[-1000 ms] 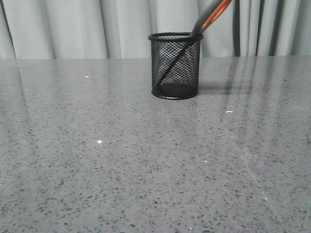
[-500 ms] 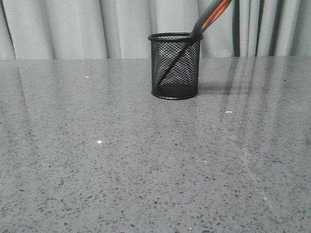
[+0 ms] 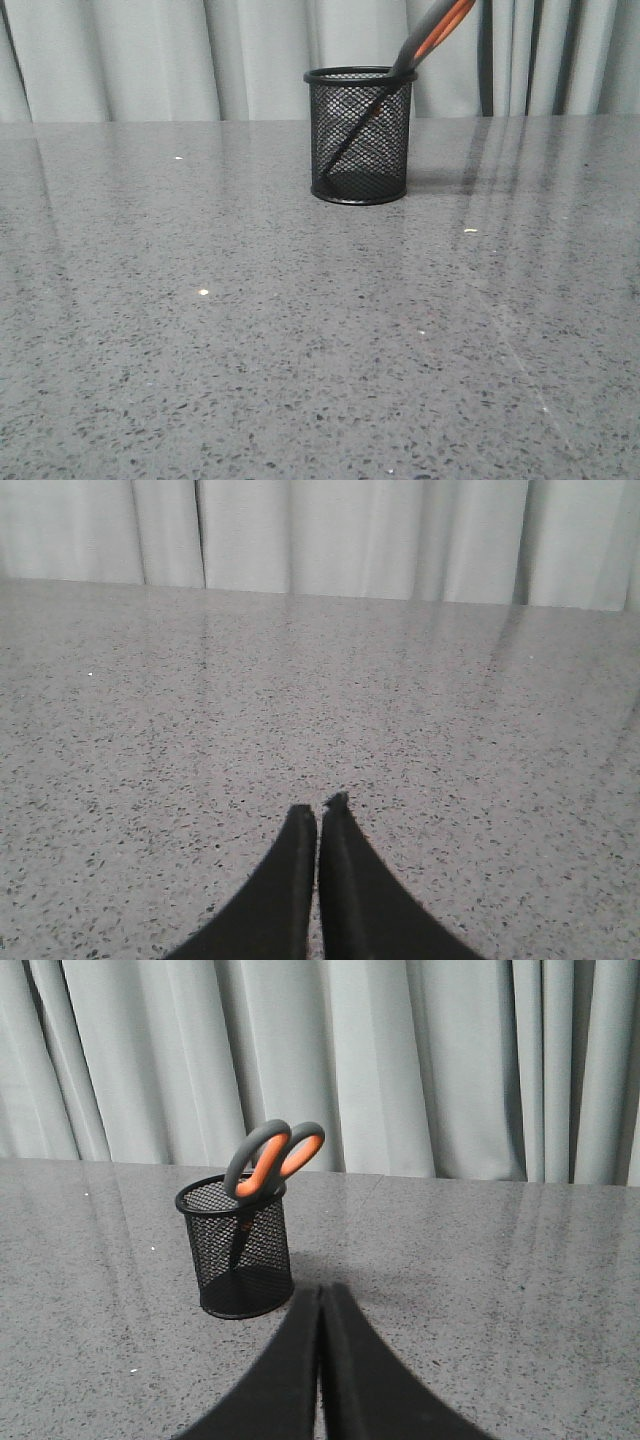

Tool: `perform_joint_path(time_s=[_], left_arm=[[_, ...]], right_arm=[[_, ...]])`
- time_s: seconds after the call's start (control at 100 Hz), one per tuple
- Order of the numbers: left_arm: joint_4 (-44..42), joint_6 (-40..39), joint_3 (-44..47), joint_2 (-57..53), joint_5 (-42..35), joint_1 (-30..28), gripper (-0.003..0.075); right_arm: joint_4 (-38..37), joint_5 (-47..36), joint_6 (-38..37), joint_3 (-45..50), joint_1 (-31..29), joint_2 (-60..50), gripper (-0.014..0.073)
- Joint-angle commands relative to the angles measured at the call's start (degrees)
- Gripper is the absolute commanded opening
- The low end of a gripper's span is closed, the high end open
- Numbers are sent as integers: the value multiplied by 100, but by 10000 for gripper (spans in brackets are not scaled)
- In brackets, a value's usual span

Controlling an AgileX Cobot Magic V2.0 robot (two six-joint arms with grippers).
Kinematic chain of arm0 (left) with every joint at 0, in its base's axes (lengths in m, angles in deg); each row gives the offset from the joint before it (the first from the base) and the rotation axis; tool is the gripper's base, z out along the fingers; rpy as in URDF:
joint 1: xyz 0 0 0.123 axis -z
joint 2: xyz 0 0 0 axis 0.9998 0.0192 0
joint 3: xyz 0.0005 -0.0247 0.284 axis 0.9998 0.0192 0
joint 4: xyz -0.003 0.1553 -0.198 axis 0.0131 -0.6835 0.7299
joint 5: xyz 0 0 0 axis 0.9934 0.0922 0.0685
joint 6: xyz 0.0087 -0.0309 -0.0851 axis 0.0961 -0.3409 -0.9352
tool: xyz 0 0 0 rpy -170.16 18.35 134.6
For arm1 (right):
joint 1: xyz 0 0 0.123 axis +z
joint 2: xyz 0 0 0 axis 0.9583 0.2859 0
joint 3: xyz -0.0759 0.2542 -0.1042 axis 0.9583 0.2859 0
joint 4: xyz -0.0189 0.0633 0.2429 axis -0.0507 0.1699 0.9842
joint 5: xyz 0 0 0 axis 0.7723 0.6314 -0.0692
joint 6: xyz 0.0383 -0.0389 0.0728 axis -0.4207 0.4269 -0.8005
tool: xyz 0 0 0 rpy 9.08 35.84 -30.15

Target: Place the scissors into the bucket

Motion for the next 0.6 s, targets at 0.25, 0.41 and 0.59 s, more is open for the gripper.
perform_joint_path(time_s=[0.25, 0.41, 0.59], left_arm=[[51, -63, 229, -163, -448, 0, -20], [51, -63, 229, -163, -448, 0, -20], [51, -63, 229, -163, -448, 0, -20]], right_arm=[[17, -487, 57, -163, 21, 58, -45], [-226, -554, 38, -76, -31, 58, -45], [-882, -831, -954, 552, -804, -20, -45]])
